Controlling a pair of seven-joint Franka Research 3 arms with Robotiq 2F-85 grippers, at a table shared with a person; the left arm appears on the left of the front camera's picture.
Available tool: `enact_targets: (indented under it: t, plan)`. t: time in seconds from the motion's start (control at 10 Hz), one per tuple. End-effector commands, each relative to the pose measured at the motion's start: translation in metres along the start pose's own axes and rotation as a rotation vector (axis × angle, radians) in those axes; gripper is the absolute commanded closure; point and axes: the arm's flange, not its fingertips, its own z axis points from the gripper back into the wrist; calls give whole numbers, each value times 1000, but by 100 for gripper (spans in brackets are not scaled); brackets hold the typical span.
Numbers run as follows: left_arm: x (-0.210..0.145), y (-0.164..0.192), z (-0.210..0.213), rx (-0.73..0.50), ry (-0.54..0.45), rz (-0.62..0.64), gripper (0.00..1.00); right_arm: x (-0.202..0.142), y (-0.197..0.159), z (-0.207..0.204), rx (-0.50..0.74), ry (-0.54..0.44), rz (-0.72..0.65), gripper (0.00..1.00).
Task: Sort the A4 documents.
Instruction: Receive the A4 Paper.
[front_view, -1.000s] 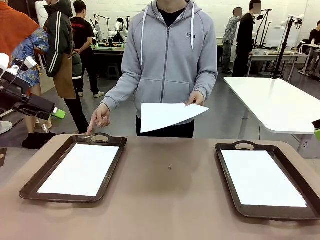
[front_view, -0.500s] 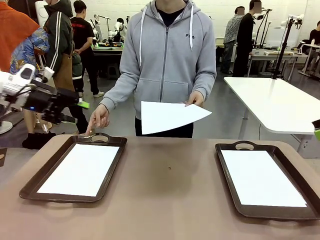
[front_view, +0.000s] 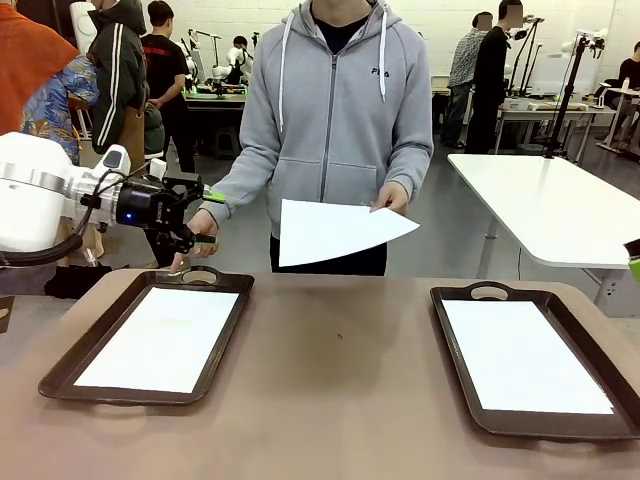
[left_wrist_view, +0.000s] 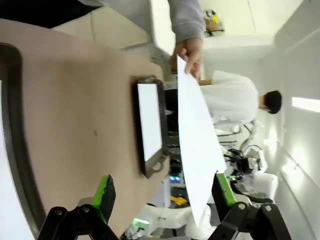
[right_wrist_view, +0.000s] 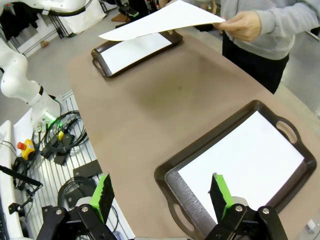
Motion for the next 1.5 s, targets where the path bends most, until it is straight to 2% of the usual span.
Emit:
enact_targets:
  t: [0.0, 0.4, 0.6, 0.9, 1.4]
  plan:
    - [19, 9, -11, -50, 35, 10, 0, -2, 0, -1, 8, 8, 4, 0]
    - [14, 14, -54, -164, 58, 108, 0, -2, 0, -1, 8, 8, 4, 0]
    - [9, 11, -69, -169, 58, 141, 0, -2, 0, -1, 8, 8, 4, 0]
    - [6, 9, -91, -169, 114, 188, 0, -2, 0, -1, 8, 8, 4, 0]
    - [5, -4, -134, -175, 210, 150, 0, -2, 0, -1, 8, 8, 4, 0]
